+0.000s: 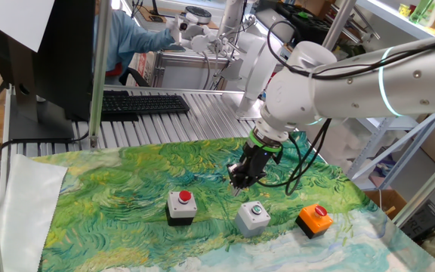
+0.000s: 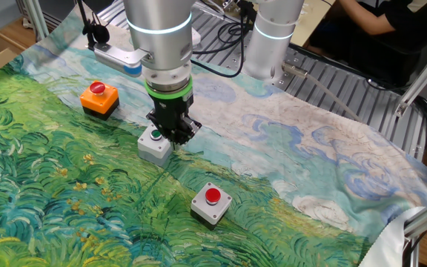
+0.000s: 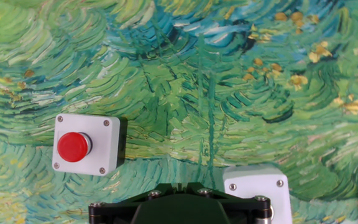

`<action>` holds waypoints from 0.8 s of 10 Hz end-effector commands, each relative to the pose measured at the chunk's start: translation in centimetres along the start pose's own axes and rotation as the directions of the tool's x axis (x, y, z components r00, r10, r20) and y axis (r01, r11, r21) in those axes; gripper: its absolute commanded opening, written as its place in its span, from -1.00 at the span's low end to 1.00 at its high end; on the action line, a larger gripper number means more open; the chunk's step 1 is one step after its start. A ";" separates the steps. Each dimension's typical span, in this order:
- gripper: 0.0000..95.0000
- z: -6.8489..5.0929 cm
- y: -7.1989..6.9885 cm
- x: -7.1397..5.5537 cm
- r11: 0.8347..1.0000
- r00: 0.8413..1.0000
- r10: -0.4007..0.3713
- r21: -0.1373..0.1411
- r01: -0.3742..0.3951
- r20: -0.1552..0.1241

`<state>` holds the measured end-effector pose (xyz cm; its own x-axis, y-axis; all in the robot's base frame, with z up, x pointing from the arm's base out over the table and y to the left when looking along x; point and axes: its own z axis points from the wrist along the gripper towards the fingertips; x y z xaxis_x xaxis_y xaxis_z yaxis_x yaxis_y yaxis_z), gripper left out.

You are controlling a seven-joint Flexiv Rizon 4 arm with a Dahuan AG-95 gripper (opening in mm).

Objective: Press three buttons from left to right in sequence

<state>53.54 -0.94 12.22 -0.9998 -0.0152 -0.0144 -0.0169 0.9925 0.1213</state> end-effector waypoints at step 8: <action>-1.00 -0.1 0.0 0.0 1.000 1.000 -0.021 0.014 0.021 0.006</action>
<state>53.57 -0.98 12.28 -0.9991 -0.0350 -0.0246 -0.0375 0.9936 0.1069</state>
